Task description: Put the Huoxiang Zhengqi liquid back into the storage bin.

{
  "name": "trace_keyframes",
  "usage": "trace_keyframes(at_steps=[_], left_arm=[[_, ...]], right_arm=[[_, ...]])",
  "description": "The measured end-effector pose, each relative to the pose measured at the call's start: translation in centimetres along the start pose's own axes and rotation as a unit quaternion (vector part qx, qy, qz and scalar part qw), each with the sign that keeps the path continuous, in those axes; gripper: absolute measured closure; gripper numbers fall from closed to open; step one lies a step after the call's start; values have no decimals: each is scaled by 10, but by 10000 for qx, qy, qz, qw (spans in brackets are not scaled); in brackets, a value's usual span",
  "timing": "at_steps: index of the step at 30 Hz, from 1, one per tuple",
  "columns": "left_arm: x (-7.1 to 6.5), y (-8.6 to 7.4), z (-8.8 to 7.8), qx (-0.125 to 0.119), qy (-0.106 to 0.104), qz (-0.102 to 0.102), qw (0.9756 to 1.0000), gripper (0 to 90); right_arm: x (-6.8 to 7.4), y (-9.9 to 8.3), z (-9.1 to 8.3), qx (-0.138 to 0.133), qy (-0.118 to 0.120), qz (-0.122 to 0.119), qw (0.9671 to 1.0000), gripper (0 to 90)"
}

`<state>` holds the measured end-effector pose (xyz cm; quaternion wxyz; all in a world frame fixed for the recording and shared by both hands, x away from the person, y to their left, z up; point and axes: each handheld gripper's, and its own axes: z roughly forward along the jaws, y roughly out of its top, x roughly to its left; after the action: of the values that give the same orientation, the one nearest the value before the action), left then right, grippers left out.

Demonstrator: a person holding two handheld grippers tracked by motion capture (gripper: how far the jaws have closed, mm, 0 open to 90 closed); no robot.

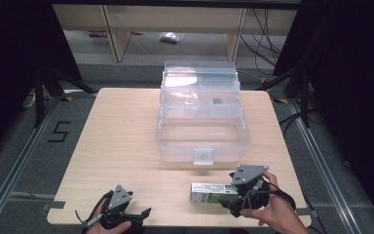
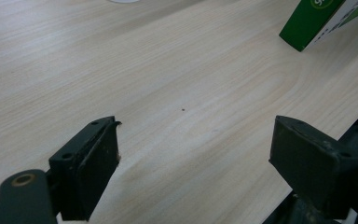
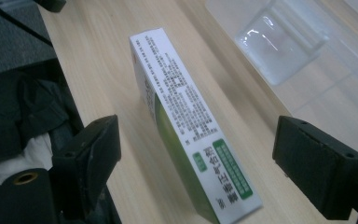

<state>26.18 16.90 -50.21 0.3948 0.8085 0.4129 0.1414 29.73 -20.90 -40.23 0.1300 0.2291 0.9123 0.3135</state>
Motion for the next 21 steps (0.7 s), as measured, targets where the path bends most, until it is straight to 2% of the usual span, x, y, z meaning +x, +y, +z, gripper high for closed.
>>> trace_keyframes(at_steps=[1, 2, 4, 8, 11, 12, 13, 19, 20, 21], left_arm=[[0, 0, 0, 0, 0, 0, 10000, 149], [1, 0, 0, 17, -7, 37, 10000, 149], [0, 0, 0, 24, 70, 38, 10000, 149], [0, 0, 2, 17, 7, -24, 10000, 149], [0, 0, 2, 29, -4, 14, 10000, 149], [0, 0, 1, 53, -29, 72, 10000, 149], [0, 0, 2, 29, -43, 25, 10000, 149], [1, 0, 2, 9, -2, 16, 10000, 149], [0, 0, 2, 32, -1, 32, 10000, 149], [0, 0, 2, 32, -1, 32, 10000, 149]], right_arm=[[0, 0, 0, 0, 0, 0, 10000, 161], [-1, 2, 2, 38, 33, -124, 9999, 162], [-1, 9, 11, 248, 107, -176, 9995, 165], [-3, 14, 19, 440, 230, -335, 9982, 173], [-5, 21, 26, 571, 298, -484, 9967, 181], [-6, 22, 28, 605, 300, -505, 9964, 184], [-6, 24, 30, 647, 314, -484, 9962, 187], [-6, 32, 41, 969, 424, -606, 9925, 185], [-5, 34, 45, 1103, 491, -708, 9902, 187], [-5, 34, 45, 1103, 491, -708, 9902, 187]])
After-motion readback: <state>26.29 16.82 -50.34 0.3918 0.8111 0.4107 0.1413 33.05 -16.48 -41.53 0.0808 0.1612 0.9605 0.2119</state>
